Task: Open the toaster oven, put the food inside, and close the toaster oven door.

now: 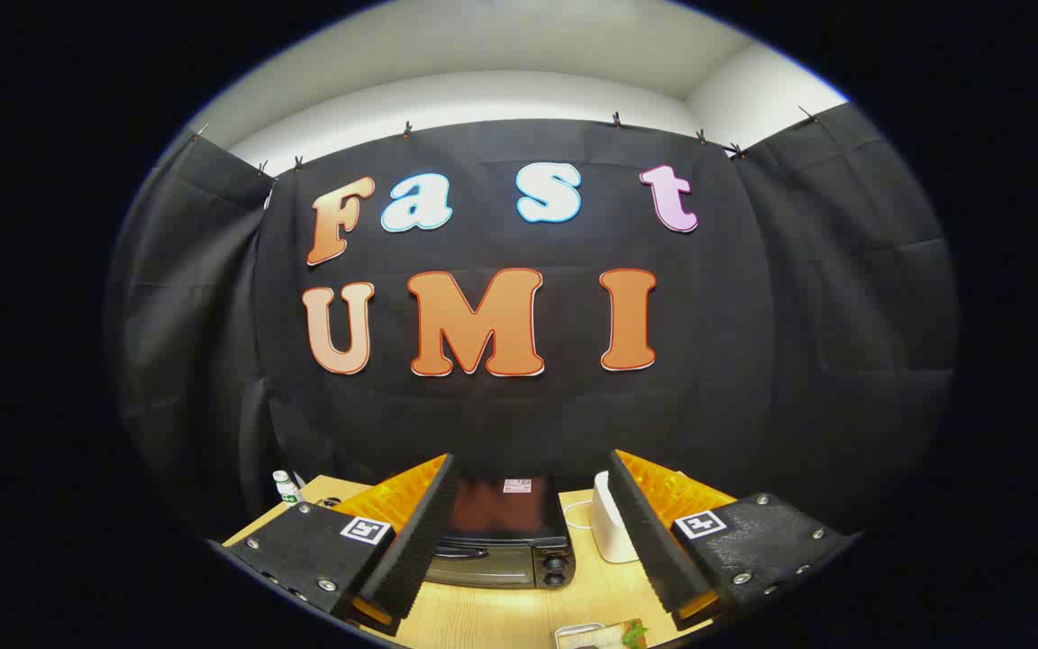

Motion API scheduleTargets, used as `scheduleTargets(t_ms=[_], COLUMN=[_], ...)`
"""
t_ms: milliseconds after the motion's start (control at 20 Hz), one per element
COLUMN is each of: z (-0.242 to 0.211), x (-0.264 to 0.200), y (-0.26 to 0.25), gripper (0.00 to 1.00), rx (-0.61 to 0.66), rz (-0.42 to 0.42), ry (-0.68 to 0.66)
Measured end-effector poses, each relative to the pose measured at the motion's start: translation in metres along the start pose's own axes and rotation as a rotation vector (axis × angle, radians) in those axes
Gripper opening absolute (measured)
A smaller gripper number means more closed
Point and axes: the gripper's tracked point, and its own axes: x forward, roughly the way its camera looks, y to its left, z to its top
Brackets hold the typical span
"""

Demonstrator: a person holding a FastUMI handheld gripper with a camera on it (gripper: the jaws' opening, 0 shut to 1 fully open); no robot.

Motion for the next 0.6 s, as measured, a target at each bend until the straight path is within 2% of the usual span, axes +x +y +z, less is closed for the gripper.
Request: scheduleTargets(t_ms=[200, 600], z=[-0.002, 0.006], x=[-0.015, -0.023], y=[0.018, 0.043], gripper=[0.99, 0.99], rx=[0.003, 0.003], rz=[-0.031, -0.022], ry=[0.006, 0.025])
